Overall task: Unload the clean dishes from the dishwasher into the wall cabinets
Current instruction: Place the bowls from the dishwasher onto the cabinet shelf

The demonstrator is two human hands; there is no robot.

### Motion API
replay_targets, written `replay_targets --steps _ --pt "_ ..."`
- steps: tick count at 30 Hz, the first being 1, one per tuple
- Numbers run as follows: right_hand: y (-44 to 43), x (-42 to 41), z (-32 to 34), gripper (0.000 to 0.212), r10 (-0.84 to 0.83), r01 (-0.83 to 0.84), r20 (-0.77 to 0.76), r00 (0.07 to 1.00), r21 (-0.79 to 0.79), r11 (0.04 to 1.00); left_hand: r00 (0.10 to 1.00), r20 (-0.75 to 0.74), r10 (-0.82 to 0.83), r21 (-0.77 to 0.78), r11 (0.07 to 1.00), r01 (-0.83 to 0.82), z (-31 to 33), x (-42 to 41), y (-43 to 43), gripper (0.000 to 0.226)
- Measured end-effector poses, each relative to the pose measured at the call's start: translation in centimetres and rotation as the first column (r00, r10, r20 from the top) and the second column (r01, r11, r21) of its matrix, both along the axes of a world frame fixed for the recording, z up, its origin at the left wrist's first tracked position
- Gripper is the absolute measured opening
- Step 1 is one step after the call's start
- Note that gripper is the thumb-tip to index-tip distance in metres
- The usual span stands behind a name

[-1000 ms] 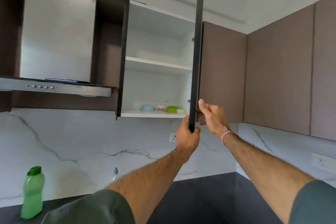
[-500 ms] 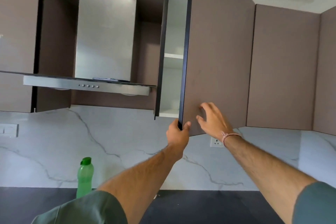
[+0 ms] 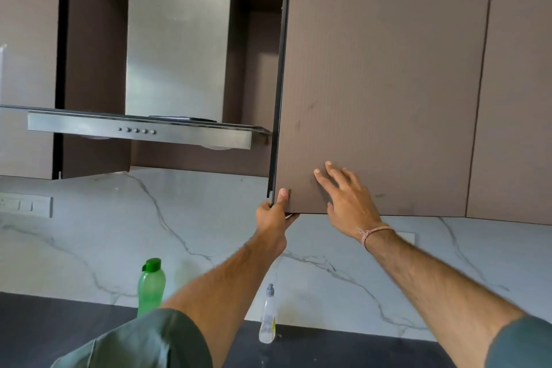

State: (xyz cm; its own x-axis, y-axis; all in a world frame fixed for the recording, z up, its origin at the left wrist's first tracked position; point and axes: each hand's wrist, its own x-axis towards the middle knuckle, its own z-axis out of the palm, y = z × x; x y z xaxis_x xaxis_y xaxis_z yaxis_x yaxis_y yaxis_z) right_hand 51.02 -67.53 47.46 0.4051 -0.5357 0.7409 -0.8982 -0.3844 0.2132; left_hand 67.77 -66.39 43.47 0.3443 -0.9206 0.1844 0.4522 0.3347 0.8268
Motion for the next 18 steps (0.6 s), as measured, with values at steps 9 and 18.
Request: replay_targets --steps 9,18 --pt "-6.1 2.6 -0.8 0.075 -0.053 0.053 0.013 0.998 0.026 0.998 0.981 -0.194 -0.004 0.019 1.0 0.008 0.2 0.9 -6.6 0.053" --pt "-10.1 3.9 -2.0 0.079 -0.085 0.086 0.057 0.995 -0.019 0.996 0.978 -0.198 0.06 0.053 0.997 -0.051 0.5 1.3 -10.9 0.055"
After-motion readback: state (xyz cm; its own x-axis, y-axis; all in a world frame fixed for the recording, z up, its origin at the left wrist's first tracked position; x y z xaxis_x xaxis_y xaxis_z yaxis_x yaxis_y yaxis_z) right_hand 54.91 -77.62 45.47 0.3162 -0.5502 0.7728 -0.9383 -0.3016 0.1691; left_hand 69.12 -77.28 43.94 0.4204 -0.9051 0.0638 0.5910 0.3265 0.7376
